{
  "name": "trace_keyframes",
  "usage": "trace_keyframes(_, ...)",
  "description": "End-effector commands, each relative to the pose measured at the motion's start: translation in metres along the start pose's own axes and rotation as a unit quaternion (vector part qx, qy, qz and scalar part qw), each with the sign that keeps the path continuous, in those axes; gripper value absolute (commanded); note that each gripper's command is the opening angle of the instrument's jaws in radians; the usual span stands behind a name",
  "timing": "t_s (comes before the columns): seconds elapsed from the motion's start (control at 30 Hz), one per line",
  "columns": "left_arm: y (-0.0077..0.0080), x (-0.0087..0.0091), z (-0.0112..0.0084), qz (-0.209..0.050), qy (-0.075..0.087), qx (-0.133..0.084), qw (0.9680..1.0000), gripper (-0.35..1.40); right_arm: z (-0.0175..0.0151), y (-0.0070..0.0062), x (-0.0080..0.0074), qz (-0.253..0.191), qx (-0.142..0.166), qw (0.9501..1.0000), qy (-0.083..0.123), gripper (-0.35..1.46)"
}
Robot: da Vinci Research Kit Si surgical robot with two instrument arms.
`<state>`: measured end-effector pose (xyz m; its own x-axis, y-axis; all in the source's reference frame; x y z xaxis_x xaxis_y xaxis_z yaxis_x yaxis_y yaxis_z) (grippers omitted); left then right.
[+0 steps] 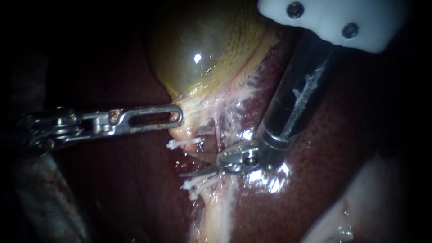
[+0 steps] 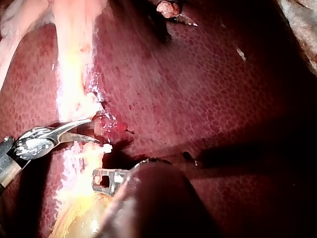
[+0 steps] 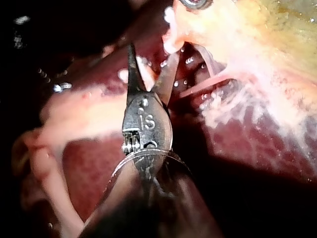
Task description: Go back from the cut left tube
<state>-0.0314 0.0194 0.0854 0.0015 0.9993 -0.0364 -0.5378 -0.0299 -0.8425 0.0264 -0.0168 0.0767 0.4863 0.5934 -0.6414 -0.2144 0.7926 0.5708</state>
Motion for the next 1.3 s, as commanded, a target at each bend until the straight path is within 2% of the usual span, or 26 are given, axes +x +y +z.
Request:
trace_keyframes(0.03, 0.0, 0.0, 0.0, 0.0, 0.0, 0.0, 1.0, -0.35, -0.0005, 0.0, -0.0001, 0.001, -0.006, 1.0, 0.0, 1.3)
trace_keyframes(0.17, -0.0001, -0.0001, 0.0001, 0.0, 0.0, 0.0, 1.0, -0.35, -0.0028, 0.0002, -0.0006, -0.013, -0.027, 0.9995, 0.004, 1.31)
trace_keyframes(0.37, -0.0001, -0.0001, 0.0001, 0.0, 0.0, 0.0, 1.0, -0.35, -0.0068, 0.0005, -0.0001, -0.024, -0.064, 0.9966, 0.047, 1.38)
trace_keyframes(0.47, -0.0001, 0.0, 0.0001, 0.0, 0.0, 0.0, 1.0, -0.35, -0.0088, 0.0005, 0.0003, -0.029, -0.078, 0.9947, 0.061, 1.38)
trace_keyframes(0.73, -0.0006, 0.0001, 0.0001, 0.001, 0.0, -0.001, 1.0, -0.35, -0.0119, 0.0008, 0.0006, -0.038, -0.111, 0.9916, 0.055, 1.38)
trace_keyframes(0.97, -0.001, 0.0, 0.0003, 0.002, 0.0, -0.001, 1.0, -0.35, -0.0144, 0.0011, 0.0008, -0.063, -0.137, 0.987, 0.057, 1.41)
trace_keyframes(1.3, -0.0014, 0.0001, 0.0008, 0.003, 0.001, -0.001, 1.0, -0.35, -0.0156, 0.0009, 0.0013, -0.078, -0.143, 0.9845, 0.064, 1.43)
